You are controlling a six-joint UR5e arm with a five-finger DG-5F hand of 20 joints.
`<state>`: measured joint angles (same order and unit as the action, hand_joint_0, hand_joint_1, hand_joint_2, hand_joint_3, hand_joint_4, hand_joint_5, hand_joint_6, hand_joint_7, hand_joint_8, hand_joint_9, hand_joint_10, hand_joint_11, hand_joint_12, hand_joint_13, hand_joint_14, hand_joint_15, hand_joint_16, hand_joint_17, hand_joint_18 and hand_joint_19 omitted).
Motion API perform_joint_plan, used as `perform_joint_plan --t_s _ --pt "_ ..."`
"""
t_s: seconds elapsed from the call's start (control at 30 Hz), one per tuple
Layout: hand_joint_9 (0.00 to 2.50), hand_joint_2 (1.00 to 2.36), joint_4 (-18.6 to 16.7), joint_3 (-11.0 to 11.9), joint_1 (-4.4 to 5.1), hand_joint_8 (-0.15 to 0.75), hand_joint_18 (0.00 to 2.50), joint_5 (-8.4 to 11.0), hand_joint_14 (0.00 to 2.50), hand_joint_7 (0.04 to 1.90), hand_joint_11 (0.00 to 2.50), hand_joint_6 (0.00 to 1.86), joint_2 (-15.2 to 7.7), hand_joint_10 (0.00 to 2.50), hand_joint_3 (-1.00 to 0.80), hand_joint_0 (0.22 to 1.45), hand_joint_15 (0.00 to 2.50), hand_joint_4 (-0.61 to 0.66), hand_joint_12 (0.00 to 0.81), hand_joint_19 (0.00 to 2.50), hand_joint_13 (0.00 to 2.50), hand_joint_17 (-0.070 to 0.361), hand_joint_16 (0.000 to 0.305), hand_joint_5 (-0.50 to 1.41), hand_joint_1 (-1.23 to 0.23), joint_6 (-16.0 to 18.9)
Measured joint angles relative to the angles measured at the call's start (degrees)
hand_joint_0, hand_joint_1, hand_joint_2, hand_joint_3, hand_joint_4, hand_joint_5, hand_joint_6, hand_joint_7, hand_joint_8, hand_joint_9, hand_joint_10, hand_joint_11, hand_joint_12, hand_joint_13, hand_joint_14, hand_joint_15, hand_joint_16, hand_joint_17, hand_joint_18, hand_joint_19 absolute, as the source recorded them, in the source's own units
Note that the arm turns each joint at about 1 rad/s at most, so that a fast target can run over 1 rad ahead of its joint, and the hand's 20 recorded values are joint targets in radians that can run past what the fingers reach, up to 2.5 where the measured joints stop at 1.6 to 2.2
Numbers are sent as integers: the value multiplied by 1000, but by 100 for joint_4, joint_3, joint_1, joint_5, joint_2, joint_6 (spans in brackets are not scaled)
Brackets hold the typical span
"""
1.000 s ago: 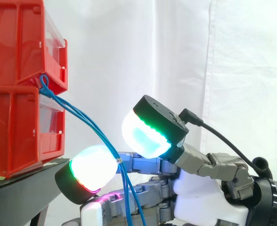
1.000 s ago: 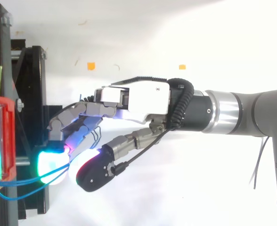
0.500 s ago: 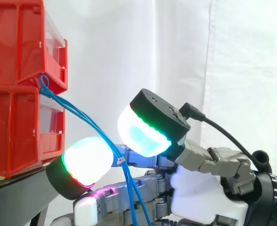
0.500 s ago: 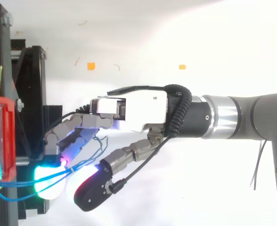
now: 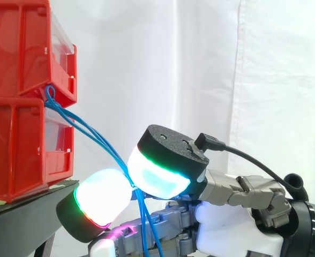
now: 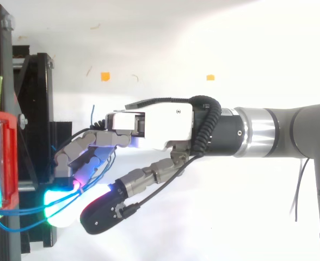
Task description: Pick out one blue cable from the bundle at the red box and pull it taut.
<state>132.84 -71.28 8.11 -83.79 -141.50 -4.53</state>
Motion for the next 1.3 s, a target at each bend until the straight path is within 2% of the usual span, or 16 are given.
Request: perform_joint_plan --t_s 0.17,0.23,0.37,0.43,0.83,1.3 --pt "821 1017 16 0 -25 310 279 -7 6 882 407 837 0 13 -267 613 169 156 263 253 494 64 28 -165 -623 17" --pt "815 1010 19 0 -35 314 282 -18 8 874 407 828 0 13 -386 571 177 170 266 253 495 66 29 -166 -622 19" --pt "816 1000 24 0 -50 316 274 -45 6 866 405 791 1 13 -498 547 174 173 272 266 494 68 30 -159 -561 22" --pt "816 1000 23 0 -49 314 267 -57 6 928 403 732 0 14 -500 539 176 177 272 267 493 69 30 -147 -520 22" --pt "863 1003 -12 7 -69 304 291 -74 7 1007 416 688 1 15 -458 578 181 127 273 287 540 67 30 -128 -431 55" --pt "875 1004 39 4 -116 308 300 -75 7 1046 412 663 0 13 -454 583 183 133 267 281 544 66 29 -122 -445 68"
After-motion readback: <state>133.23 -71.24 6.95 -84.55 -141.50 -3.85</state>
